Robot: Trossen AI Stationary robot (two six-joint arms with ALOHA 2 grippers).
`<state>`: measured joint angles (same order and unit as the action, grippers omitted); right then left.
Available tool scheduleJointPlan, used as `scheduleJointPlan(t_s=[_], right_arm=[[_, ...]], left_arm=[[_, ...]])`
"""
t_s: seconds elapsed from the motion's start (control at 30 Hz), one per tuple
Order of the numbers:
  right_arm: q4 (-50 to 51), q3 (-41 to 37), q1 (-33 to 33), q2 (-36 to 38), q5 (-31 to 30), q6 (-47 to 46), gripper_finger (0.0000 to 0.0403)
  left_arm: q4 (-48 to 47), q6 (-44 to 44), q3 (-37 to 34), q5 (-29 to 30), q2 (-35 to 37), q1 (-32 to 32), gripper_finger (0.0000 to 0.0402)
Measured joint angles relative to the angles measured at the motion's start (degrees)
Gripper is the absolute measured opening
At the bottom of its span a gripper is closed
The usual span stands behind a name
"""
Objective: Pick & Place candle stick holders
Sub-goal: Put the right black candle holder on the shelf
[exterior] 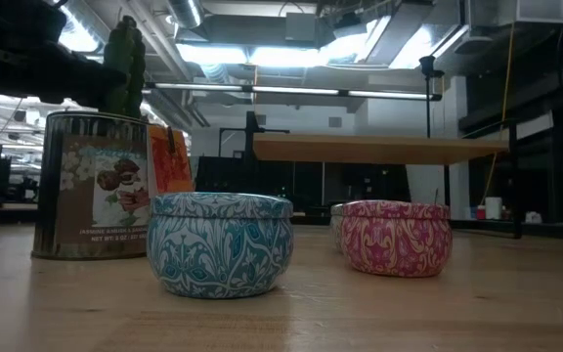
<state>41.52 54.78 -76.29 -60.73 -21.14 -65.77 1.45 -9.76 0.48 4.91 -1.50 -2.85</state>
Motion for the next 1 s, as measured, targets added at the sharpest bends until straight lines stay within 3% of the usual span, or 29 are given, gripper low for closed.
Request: scheduleJointPlan(t_s=[0.4,0.7,1.0], right_arm=[[-0.7,0.0,-0.3,-10.2,-0.7,-5.6,0.0201],[-2.1,0.0,-0.3,-12.4,-1.0,-5.5,0.0201],[-7.5,0.0,-0.3,-12.4,-2.2,2.8,0.0201]], left_arm=[[0.0,0.0,0.0,0.0,0.0,0.0,0.0004],[0.0,0.0,0.0,0.0,0.0,0.0,0.0004],[0.0,0.0,0.0,0.0,0.0,0.0,0.0004]])
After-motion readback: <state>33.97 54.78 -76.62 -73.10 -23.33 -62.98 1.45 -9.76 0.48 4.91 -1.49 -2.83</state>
